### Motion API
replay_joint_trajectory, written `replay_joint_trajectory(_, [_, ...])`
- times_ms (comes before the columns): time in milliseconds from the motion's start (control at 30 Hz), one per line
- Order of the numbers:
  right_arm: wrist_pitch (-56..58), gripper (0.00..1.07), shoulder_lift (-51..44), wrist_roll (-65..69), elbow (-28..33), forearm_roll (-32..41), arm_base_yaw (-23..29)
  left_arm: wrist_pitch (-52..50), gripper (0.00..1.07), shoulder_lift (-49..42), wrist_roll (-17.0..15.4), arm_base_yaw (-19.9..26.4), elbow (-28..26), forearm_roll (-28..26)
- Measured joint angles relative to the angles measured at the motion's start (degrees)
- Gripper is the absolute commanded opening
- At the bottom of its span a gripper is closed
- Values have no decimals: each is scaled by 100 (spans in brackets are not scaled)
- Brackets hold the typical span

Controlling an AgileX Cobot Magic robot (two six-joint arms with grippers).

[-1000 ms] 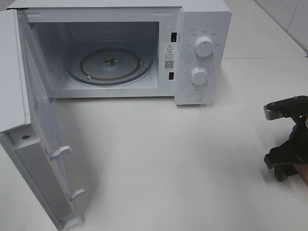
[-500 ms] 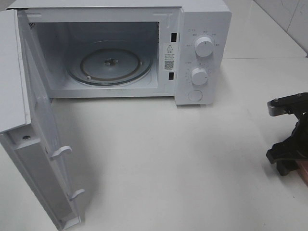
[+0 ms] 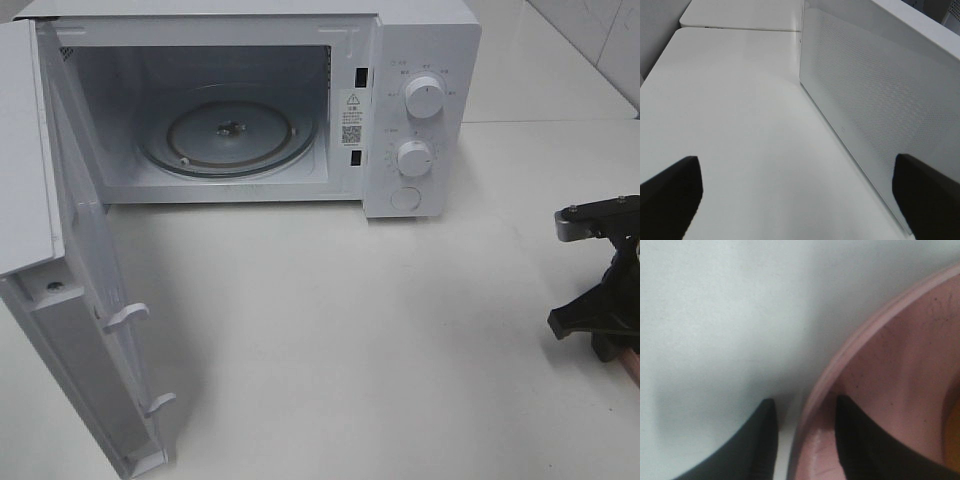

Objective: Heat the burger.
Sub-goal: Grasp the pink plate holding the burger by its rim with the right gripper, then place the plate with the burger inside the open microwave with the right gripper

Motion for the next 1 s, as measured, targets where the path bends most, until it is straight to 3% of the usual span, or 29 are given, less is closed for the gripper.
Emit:
replay_joint_trajectory(33, [29, 3, 11, 0, 0, -40, 0, 0, 98, 0, 0, 0, 0, 0])
replay_joint_trajectory(100, [103, 0, 0, 6, -6, -63, 6, 0, 98, 0, 0, 0, 0, 0])
replay_joint_trajectory(633, [510, 0, -172, 6, -23, -46, 29, 0, 98, 0, 0, 0, 0, 0])
replay_joint_trajectory(1000, [934, 0, -590, 831, -17, -602, 556, 0, 98, 0, 0, 0, 0, 0])
